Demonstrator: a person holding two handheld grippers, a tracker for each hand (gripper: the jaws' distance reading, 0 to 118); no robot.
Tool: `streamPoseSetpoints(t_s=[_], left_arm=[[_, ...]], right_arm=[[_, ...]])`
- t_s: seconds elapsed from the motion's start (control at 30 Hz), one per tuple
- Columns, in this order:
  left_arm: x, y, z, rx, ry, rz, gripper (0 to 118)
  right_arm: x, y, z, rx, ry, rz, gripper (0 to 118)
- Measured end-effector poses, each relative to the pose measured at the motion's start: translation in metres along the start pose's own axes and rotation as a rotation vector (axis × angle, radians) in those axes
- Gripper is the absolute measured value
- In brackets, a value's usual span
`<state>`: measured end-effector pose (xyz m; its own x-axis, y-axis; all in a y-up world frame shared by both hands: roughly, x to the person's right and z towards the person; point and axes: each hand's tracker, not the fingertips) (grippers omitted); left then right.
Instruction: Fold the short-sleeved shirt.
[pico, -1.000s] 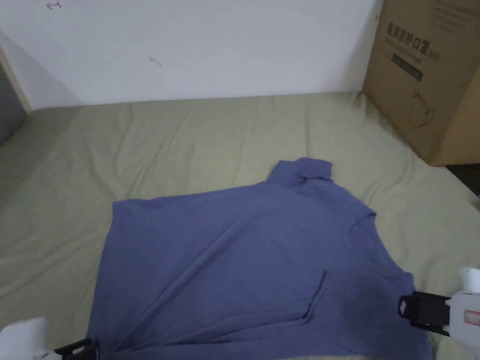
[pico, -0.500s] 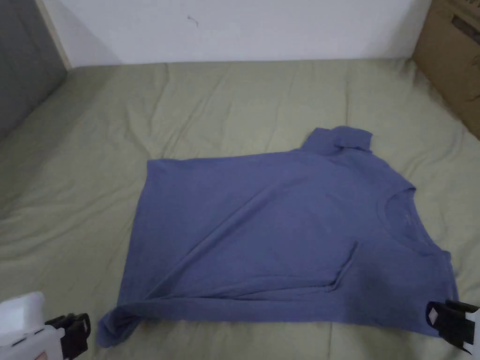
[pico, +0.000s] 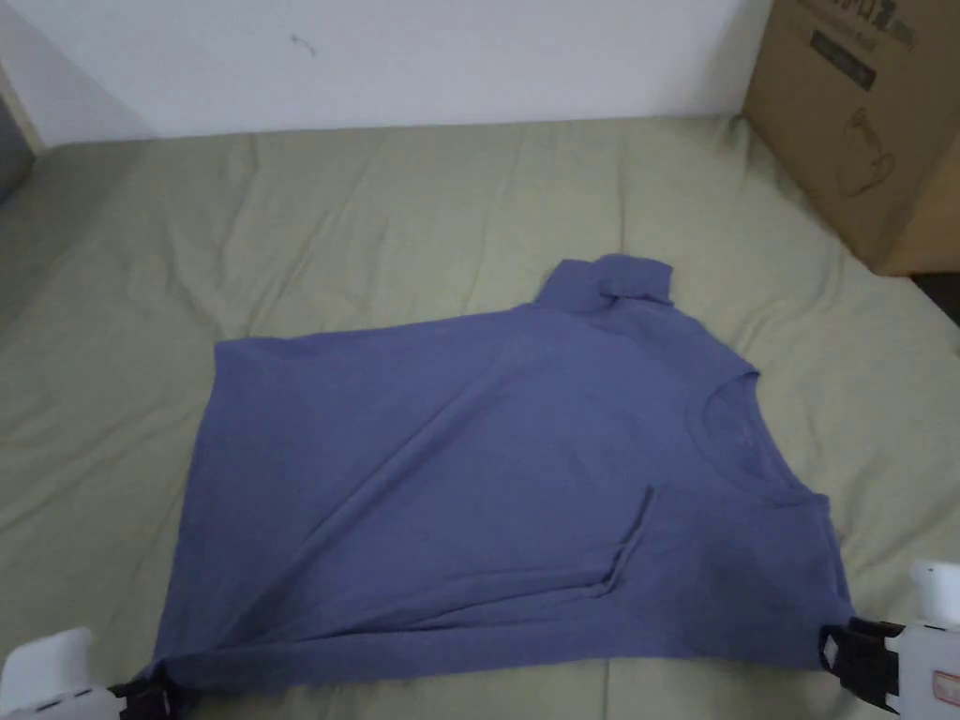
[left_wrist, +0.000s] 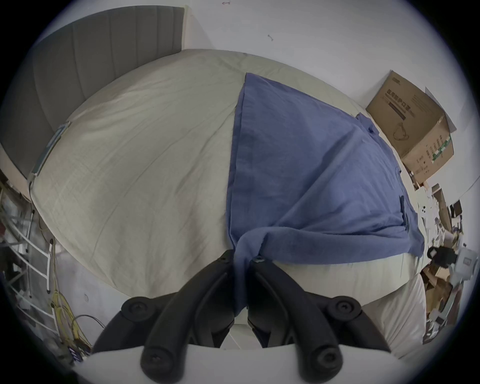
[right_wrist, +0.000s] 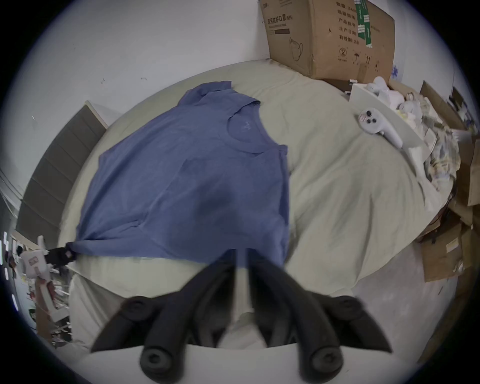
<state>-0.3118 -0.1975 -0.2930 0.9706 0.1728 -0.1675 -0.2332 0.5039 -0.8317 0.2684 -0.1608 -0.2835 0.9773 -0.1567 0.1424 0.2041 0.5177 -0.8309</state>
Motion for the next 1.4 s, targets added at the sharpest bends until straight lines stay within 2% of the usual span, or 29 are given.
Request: streamPoseSetpoints(t_s=[0.03, 0.07, 0.17, 0.23, 0.27, 0.33, 0.37, 0.4, 0.43, 0.47, 0.5, 0.63, 0.9, 1.0, 1.13, 1.2, 1.27, 1.3, 1.33, 1.37, 1.4], left_arm=[[0.001, 0.0, 0.0, -0.001, 0.007, -0.006, 6], [0.001, 0.0, 0.001, 0.0, 0.005, -0.004, 6], [0.002, 0.001, 0.006, 0.007, -0.001, 0.006, 6], [0.003, 0.002, 0.009, 0.011, 0.002, 0.002, 6], [0.004, 0.002, 0.01, 0.012, 0.006, -0.003, 6], [0.005, 0.003, 0.013, 0.014, 0.005, -0.009, 6], [0.006, 0.004, 0.015, 0.015, 0.006, -0.01, 6], [0.006, 0.003, 0.017, 0.018, 0.004, -0.011, 6], [0.007, 0.004, 0.017, 0.019, 0.002, -0.012, 6], [0.007, 0.004, 0.018, 0.017, 0.005, -0.014, 6], [0.008, 0.005, 0.019, 0.014, 0.007, -0.021, 6], [0.011, 0.007, 0.03, 0.026, 0.013, -0.066, 6], [0.023, 0.029, 0.043, 0.026, 0.034, -0.167, 6], [0.03, 0.05, 0.031, 0.011, 0.047, -0.228, 6], [0.037, 0.092, 0.003, 0.006, 0.036, -0.273, 6], [0.037, 0.113, -0.013, 0.001, 0.029, -0.256, 6], [0.036, 0.13, -0.028, -0.018, 0.013, -0.243, 7], [0.036, 0.136, -0.035, -0.026, 0.012, -0.239, 8], [0.036, 0.14, -0.04, -0.04, 0.046, -0.24, 24], [0.035, 0.143, -0.043, -0.049, 0.102, -0.252, 50], [0.032, 0.144, -0.045, -0.059, 0.119, -0.257, 80]], right_arm=[[0.002, 0.002, -0.006, 0.004, -0.034, 0.016, 79], [0.004, 0.005, -0.012, -0.009, -0.059, 0.034, 91], [0.016, 0.012, -0.038, -0.054, -0.057, 0.024, 90], [0.023, 0.012, -0.06, -0.164, -0.017, -0.003, 88], [0.024, 0.011, -0.067, -0.188, -0.029, -0.017, 81], [0.019, 0.009, -0.056, -0.099, -0.102, 0.021, 47], [0.017, 0.011, -0.043, -0.064, -0.047, 0.017, 32], [0.017, 0.013, -0.036, -0.072, -0.049, 0.015, 13], [0.018, 0.015, -0.033, -0.072, -0.03, 0.008, 8], [0.02, 0.017, -0.03, -0.075, 0.005, -0.007, 6], [0.02, 0.018, -0.024, -0.061, 0.007, -0.029, 6], [0.017, 0.026, -0.002, -0.036, 0.019, -0.029, 5], [0.022, 0.068, 0.03, 0.001, 0.092, -0.125, 5], [0.021, 0.102, 0.014, 0.003, 0.088, -0.155, 5], [0.008, 0.156, -0.027, -0.007, 0.054, -0.123, 5], [0.004, 0.179, -0.057, -0.045, 0.048, -0.1, 5], [0.0, 0.191, -0.084, -0.065, 0.026, -0.129, 6], [0.0, 0.195, -0.097, -0.098, 0.017, -0.112, 12], [-0.002, 0.198, -0.105, -0.121, -0.031, -0.098, 41], [-0.004, 0.198, -0.111, -0.113, -0.082, -0.076, 69], [-0.005, 0.197, -0.111, -0.093, -0.119, -0.056, 88]])
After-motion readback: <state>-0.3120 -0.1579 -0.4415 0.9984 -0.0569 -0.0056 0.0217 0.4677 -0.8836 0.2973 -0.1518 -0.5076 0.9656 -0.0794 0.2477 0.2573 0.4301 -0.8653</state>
